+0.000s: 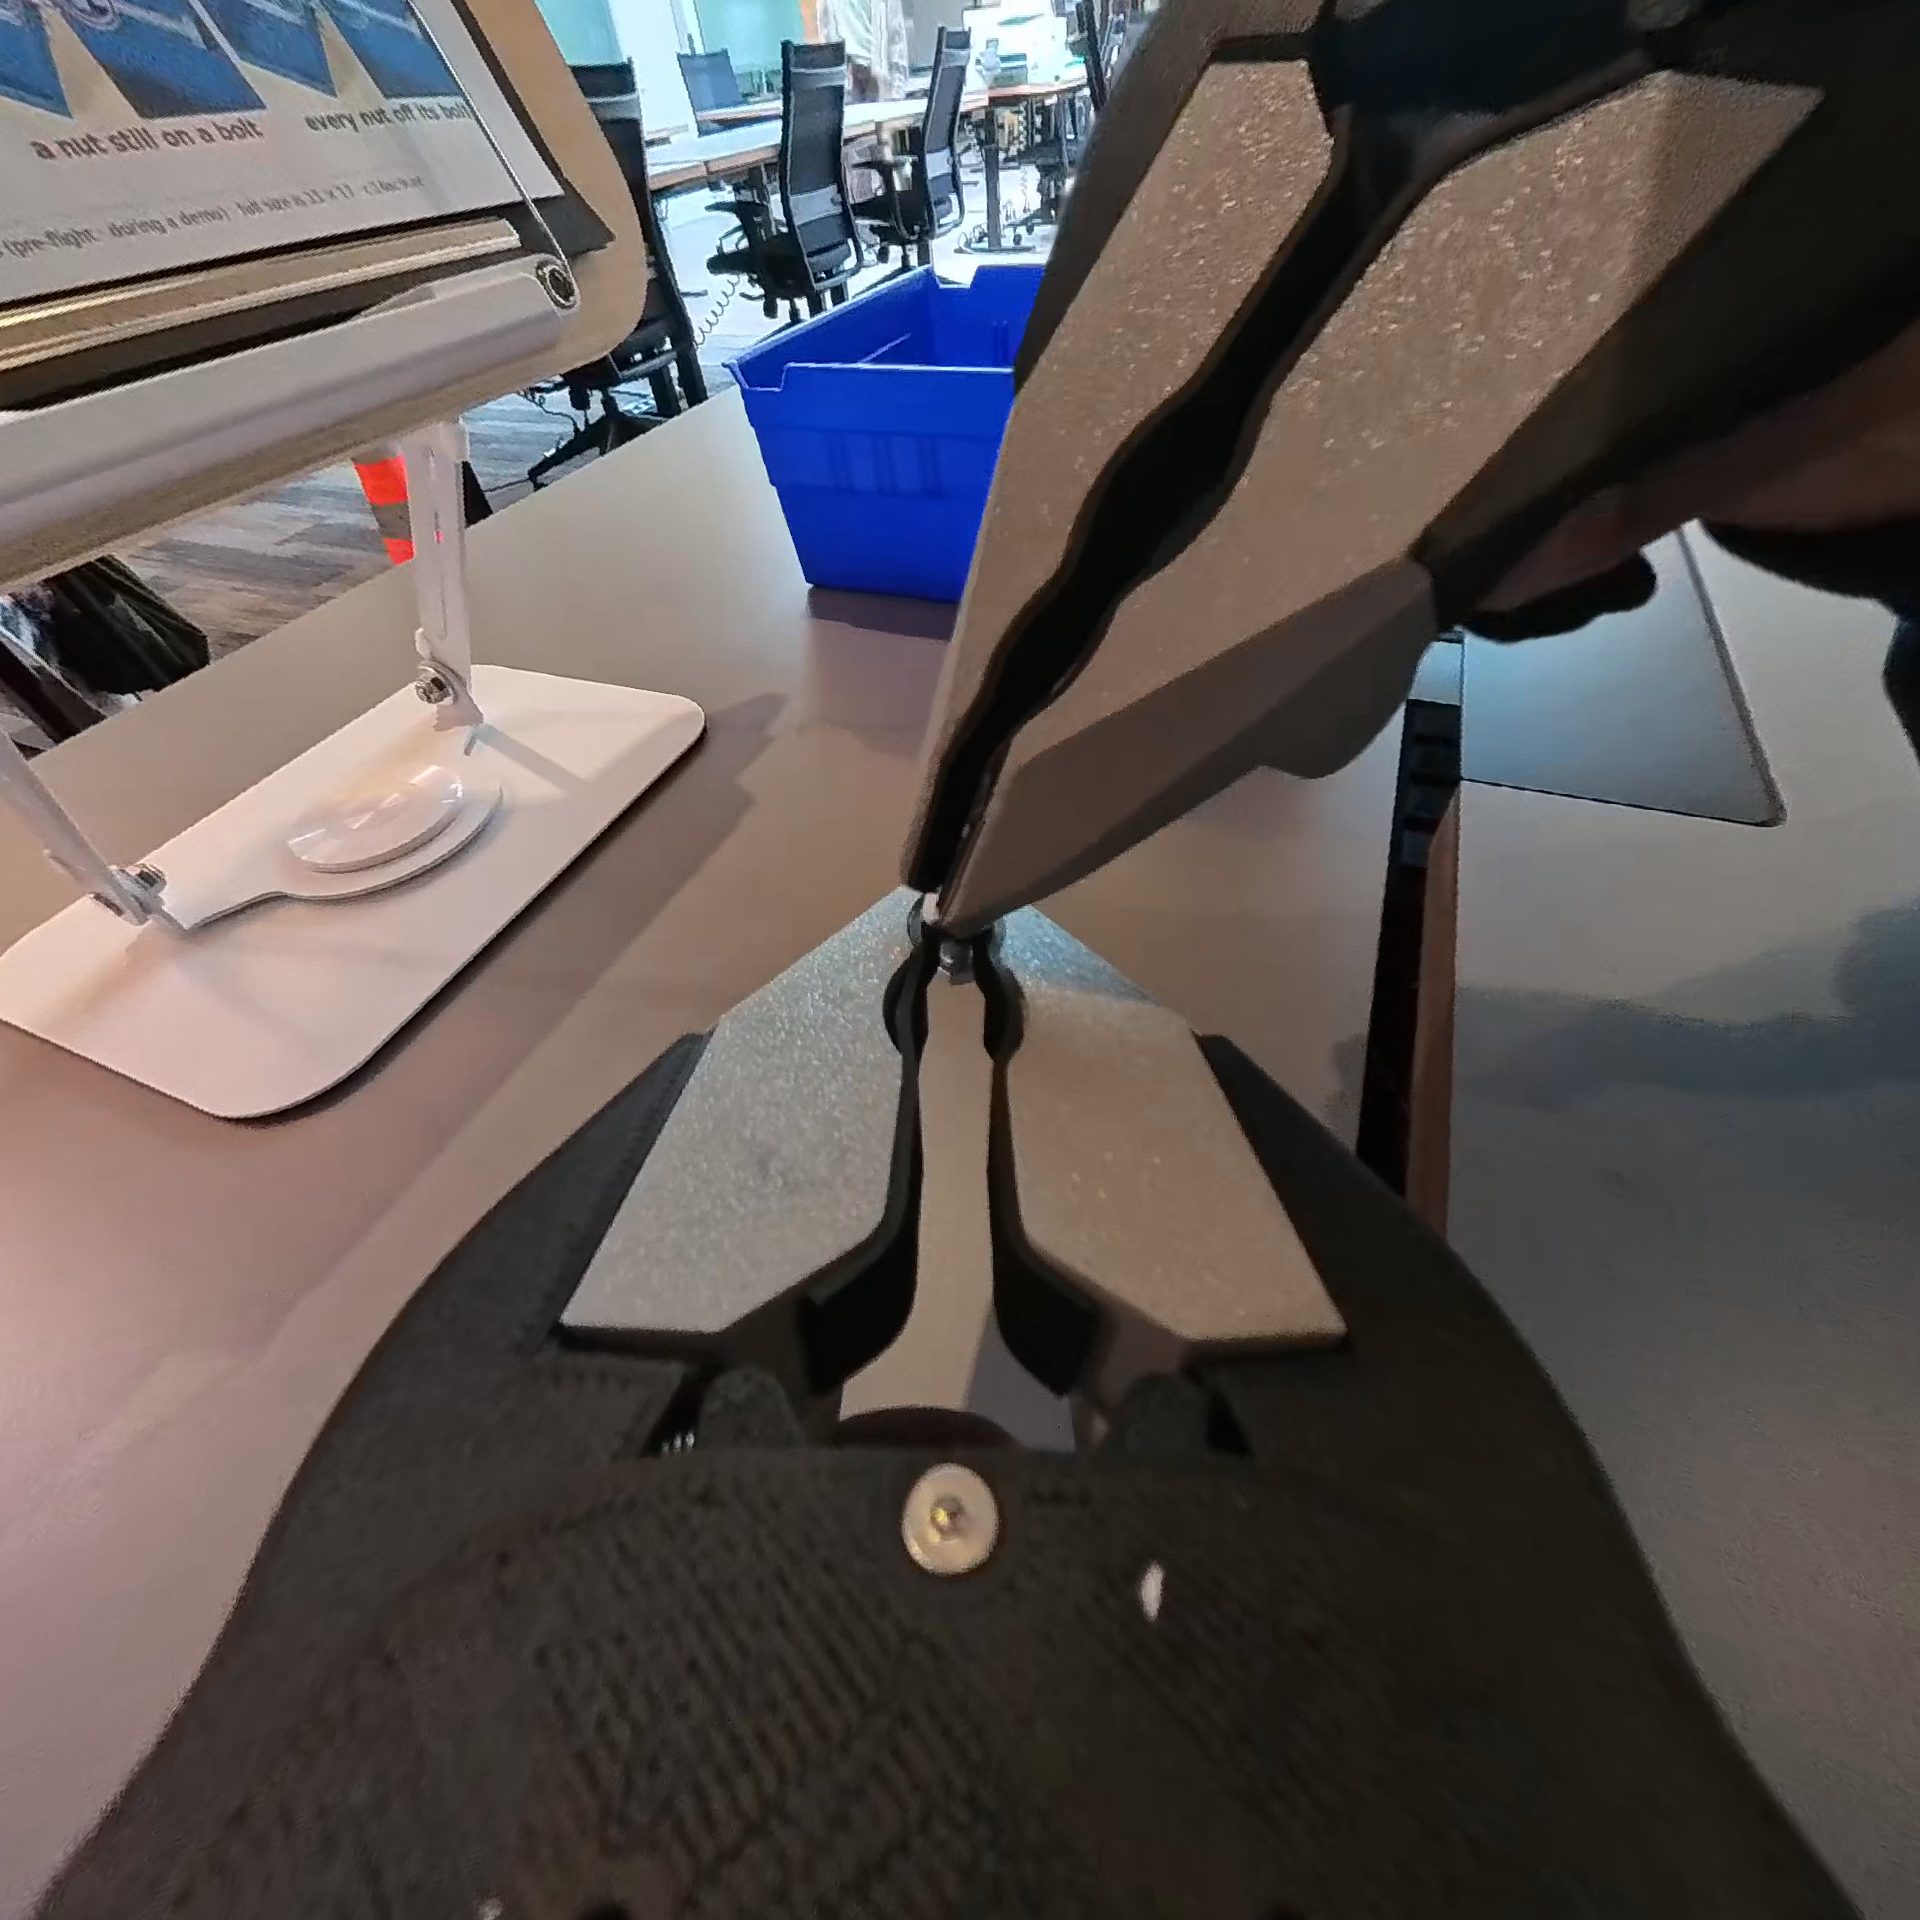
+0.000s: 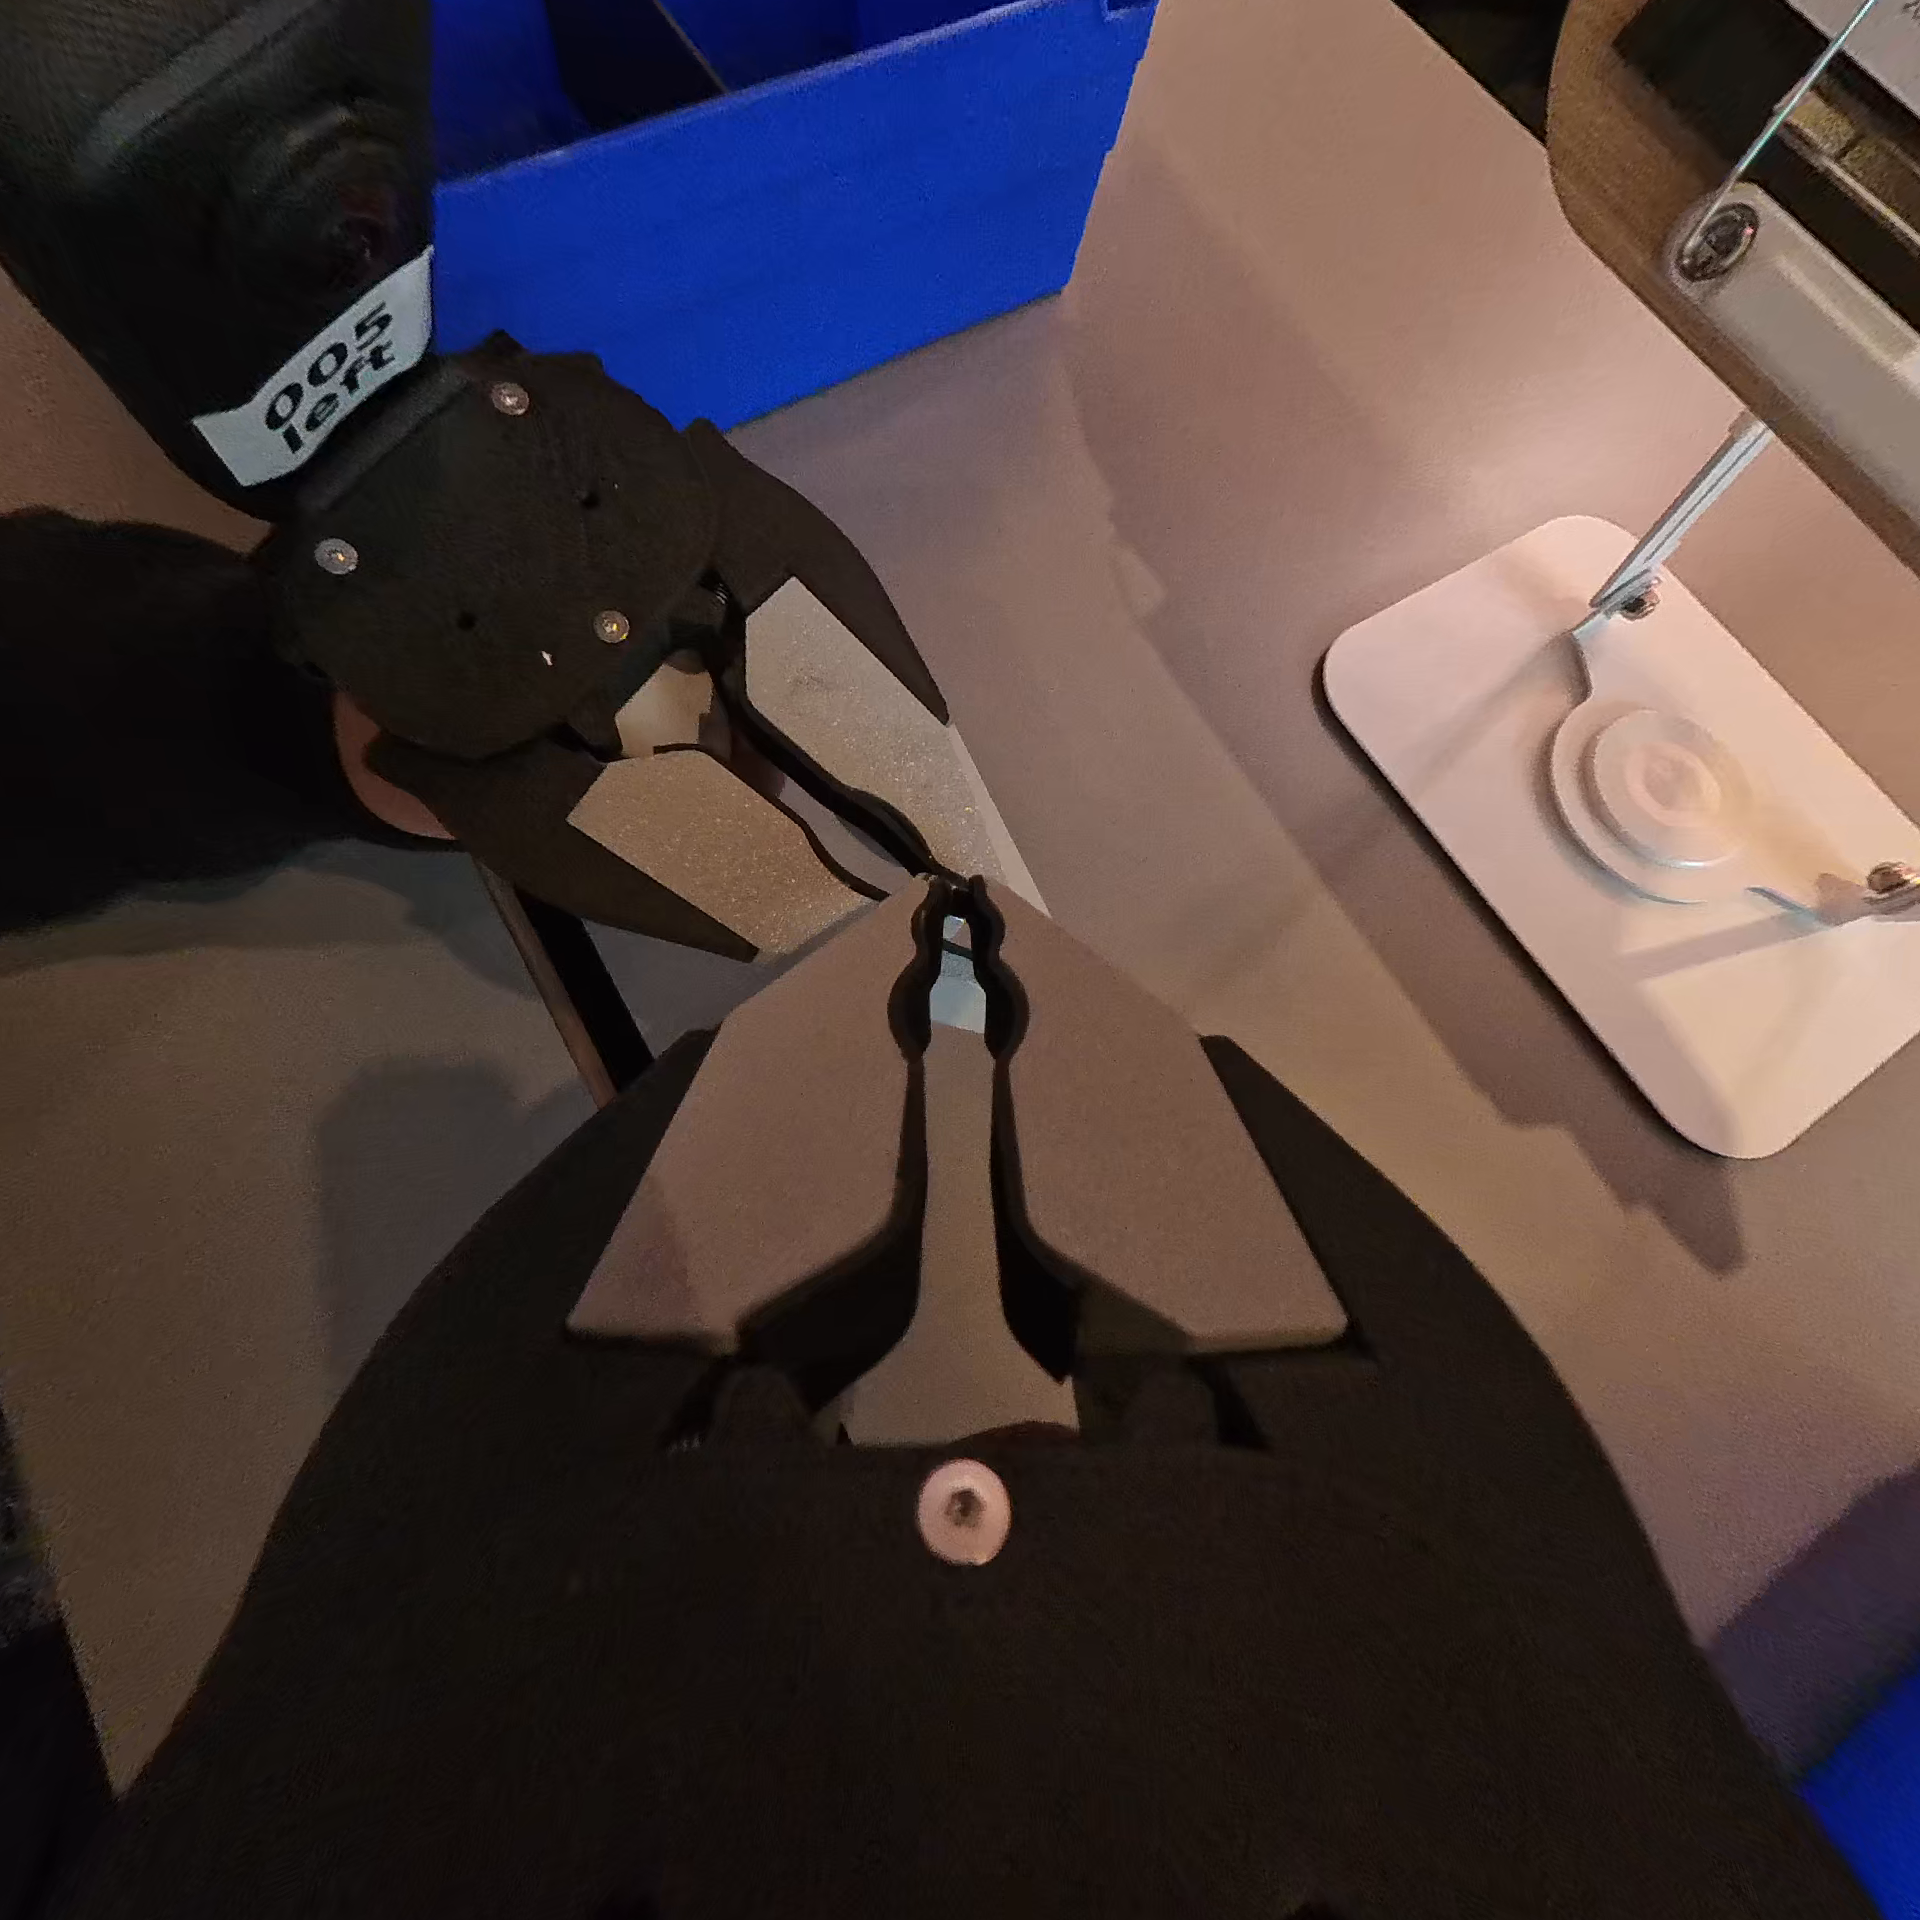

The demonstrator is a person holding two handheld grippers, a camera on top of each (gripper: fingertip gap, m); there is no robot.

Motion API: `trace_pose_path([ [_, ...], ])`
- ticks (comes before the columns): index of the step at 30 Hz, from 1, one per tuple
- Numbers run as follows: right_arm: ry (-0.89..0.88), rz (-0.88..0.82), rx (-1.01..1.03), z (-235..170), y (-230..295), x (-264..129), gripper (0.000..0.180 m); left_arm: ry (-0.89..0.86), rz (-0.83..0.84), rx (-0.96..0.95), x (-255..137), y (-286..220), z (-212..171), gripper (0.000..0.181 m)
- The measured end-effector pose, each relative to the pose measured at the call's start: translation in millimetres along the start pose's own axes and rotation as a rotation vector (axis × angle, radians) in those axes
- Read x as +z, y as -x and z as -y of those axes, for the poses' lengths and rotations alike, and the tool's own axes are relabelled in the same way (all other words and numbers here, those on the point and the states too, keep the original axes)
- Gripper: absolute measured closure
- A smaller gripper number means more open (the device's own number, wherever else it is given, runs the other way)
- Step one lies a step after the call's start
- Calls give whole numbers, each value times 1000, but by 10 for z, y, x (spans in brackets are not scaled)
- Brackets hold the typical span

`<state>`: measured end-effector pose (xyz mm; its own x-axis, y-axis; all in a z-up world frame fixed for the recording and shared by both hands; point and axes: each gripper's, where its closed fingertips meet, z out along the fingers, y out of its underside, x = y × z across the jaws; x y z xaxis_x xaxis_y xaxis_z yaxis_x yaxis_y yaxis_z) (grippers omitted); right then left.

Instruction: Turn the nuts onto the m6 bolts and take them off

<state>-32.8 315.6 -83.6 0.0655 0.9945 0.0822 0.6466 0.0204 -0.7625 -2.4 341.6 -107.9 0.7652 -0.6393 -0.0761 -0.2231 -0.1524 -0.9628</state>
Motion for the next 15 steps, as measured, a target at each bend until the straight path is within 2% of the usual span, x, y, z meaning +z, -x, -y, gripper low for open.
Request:
trace_pose_path([
  [15, -207, 37, 65, 155, -86, -177, 179, -7, -9, -34, -10, 23, -15, 179],
])
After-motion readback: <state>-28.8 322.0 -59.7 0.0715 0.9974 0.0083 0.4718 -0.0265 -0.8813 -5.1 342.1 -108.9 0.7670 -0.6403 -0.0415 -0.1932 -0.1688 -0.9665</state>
